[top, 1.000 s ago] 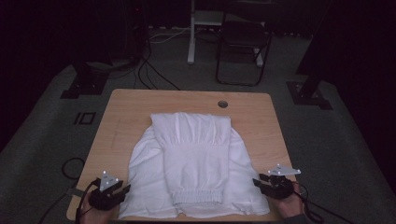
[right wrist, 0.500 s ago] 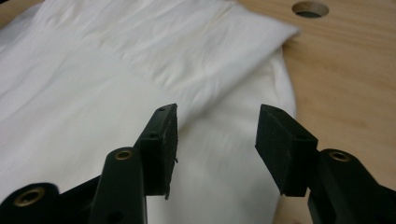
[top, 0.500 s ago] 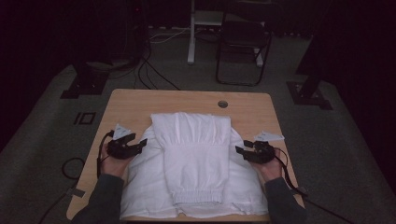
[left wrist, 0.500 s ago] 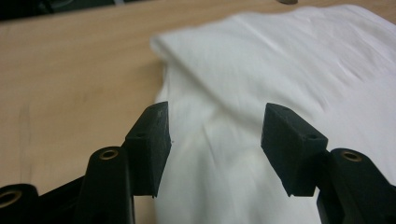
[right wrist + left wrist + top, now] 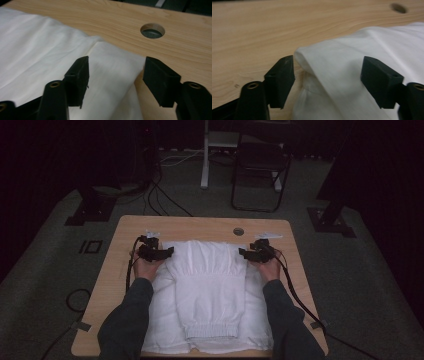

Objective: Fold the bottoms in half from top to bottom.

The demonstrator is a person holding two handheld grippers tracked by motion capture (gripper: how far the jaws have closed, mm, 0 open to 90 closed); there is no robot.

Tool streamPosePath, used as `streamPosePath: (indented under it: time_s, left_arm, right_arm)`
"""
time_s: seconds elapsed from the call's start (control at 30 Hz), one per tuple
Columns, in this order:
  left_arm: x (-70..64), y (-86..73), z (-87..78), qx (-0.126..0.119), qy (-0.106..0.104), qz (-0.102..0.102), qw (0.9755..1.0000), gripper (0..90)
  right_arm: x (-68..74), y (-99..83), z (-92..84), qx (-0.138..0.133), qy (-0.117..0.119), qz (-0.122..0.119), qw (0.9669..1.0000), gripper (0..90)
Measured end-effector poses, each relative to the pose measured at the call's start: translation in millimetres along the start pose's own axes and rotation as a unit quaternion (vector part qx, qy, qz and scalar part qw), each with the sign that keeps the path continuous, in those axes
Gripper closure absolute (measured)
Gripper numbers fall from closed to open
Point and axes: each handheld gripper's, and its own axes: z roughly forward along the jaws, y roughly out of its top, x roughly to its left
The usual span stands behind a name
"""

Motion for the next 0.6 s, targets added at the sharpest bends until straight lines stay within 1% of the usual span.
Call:
streamPosePath:
  time_s: [0.07, 0.13, 0.23, 0.27, 0.3, 0.33, 0.37, 0.43, 0.47, 0.5, 0.53, 0.57, 0.6]
  left_arm:
    - [0.7, -1.3, 10.2, 0.007, 0.008, -0.009, 0.9999, 25.9]
    - [1.3, -4.7, 19.7, 0.023, 0.017, -0.011, 0.9995, 25.9]
    - [3.0, -10.6, 31.3, 0.050, 0.026, -0.005, 0.9984, 24.7]
    - [3.7, -11.6, 32.9, 0.054, 0.027, -0.004, 0.9982, 24.3]
    - [4.6, -13.0, 35.3, 0.057, 0.029, -0.003, 0.9979, 23.2]
    - [5.7, -13.8, 36.8, 0.062, 0.027, -0.004, 0.9977, 22.2]
    - [6.7, -14.3, 37.9, 0.067, 0.025, -0.007, 0.9975, 21.8]
    - [8.7, -15.6, 39.4, 0.069, 0.019, -0.017, 0.9973, 21.6]
    - [8.9, -15.5, 39.6, 0.068, 0.019, -0.017, 0.9974, 21.4]
    - [8.9, -15.5, 39.6, 0.068, 0.019, -0.017, 0.9974, 21.4]
    - [9.0, -15.3, 39.3, 0.069, 0.018, -0.014, 0.9974, 22.1]
    - [9.0, -15.3, 39.3, 0.069, 0.018, -0.014, 0.9974, 24.2]
    - [8.8, -14.3, 37.3, 0.068, 0.000, -0.016, 0.9976, 32.8]
  right_arm:
    - [-4.3, 2.9, 16.8, 0.019, -0.013, 0.007, 0.9997, 31.1]
    - [-9.2, 4.2, 30.6, 0.039, -0.014, 0.028, 0.9988, 29.9]
    - [-13.9, 3.7, 47.5, 0.057, -0.017, 0.053, 0.9968, 28.7]
    - [-14.3, 3.6, 51.7, 0.062, -0.017, 0.062, 0.9960, 28.4]
    - [-14.5, 3.6, 54.6, 0.065, -0.016, 0.063, 0.9957, 28.0]
    - [-13.8, 3.6, 59.1, 0.074, -0.020, 0.062, 0.9951, 27.9]
    - [-13.0, 3.3, 61.8, 0.080, -0.017, 0.063, 0.9947, 27.9]
    - [-12.6, 3.2, 65.3, 0.084, -0.019, 0.069, 0.9939, 28.5]
    - [-12.8, 3.2, 66.7, 0.088, -0.026, 0.071, 0.9932, 29.3]
    - [-12.8, 3.2, 66.7, 0.088, -0.026, 0.071, 0.9932, 29.3]
    - [-12.9, 2.7, 67.4, 0.092, -0.035, 0.071, 0.9927, 36.0]
    - [-12.5, 2.7, 67.1, 0.092, -0.035, 0.070, 0.9927, 40.2]
    - [-12.1, 2.9, 66.6, 0.094, -0.026, 0.070, 0.9927, 52.5]
